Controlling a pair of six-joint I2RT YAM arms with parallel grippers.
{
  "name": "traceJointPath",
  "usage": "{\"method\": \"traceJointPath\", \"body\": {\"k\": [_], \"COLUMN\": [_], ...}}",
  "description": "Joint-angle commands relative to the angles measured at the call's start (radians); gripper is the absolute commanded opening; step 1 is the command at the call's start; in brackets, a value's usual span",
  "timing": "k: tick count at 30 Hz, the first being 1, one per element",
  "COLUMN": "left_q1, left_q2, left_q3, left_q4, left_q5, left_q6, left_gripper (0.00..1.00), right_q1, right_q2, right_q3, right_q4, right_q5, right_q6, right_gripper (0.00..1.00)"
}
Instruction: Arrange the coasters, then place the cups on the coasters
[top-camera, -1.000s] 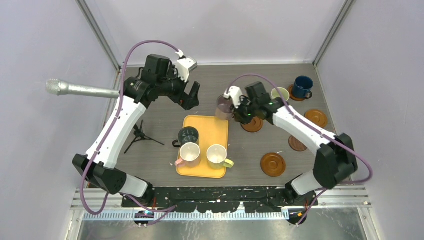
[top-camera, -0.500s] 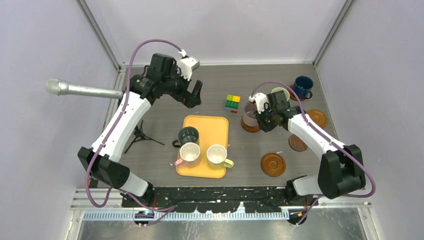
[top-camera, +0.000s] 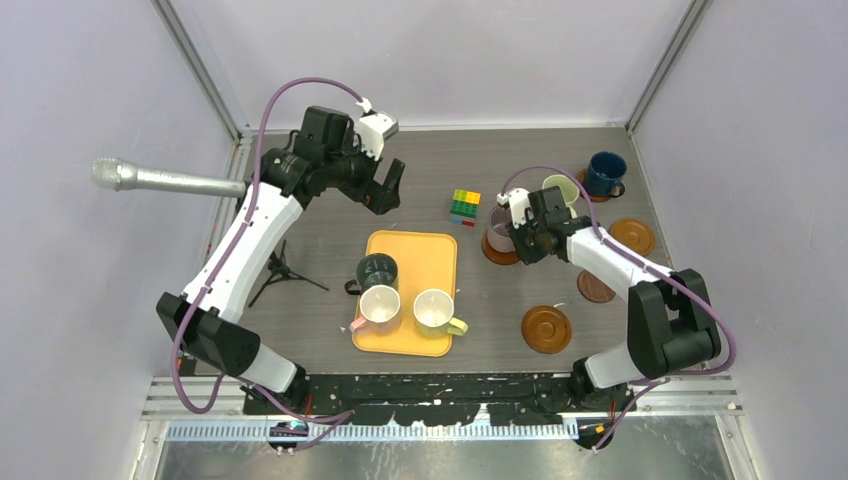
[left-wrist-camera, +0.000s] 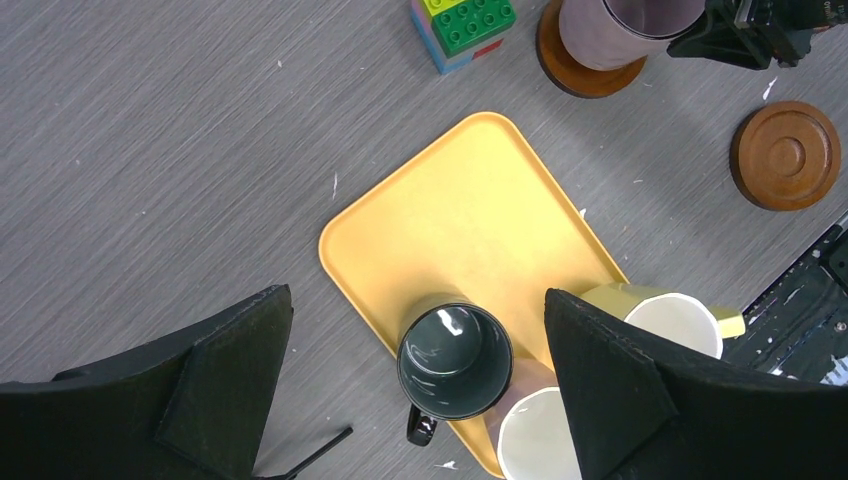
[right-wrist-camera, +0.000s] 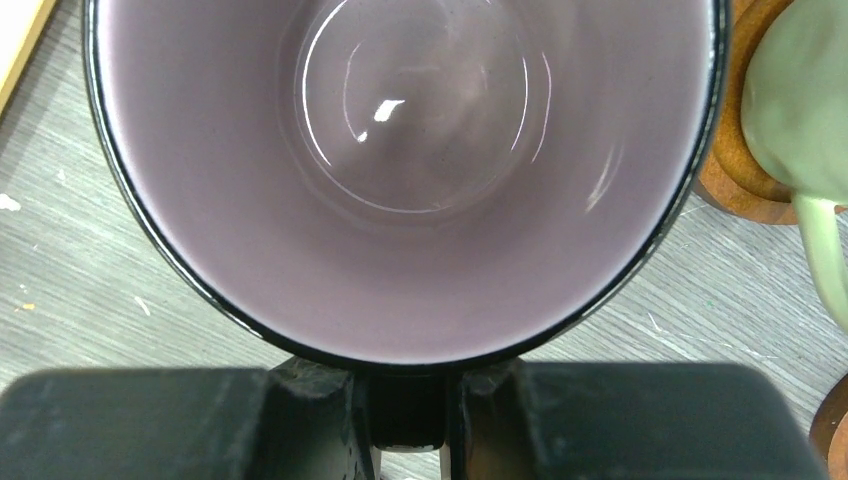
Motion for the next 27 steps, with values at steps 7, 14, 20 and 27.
{"method": "traceJointPath", "body": {"k": [7, 14, 20, 27], "left_q1": [0.004, 0.004, 0.004, 0.004], "left_q2": [-0.010, -0.006, -0.005, -0.008], "left_q3": [0.017, 0.011, 0.004, -0.001], "left_q4": [0.020, 0.023, 0.021, 0.016], "left_q5": [-0.020, -0.024, -0.028, -0.031], "left_q6": [0.004, 0.008, 0.012, 0.020], "left_gripper": [1.00, 1.00, 1.00, 1.00], "right_q1": [-0.003, -0.002, -0.003, -0.003], "right_q2": [0.018, 0.017, 0.018, -0.052], "right_q3": [-0.005, -0.038, -0.044, -0.046], "right_q4": [0.137, 0.158, 0.143, 0.041], "right_q5": [0.019, 0.036, 0.035, 0.000], "right_q6": [0.021, 0.020, 0.023, 0.025], "right_gripper": [0.01, 0.04, 0.37, 0.58]}}
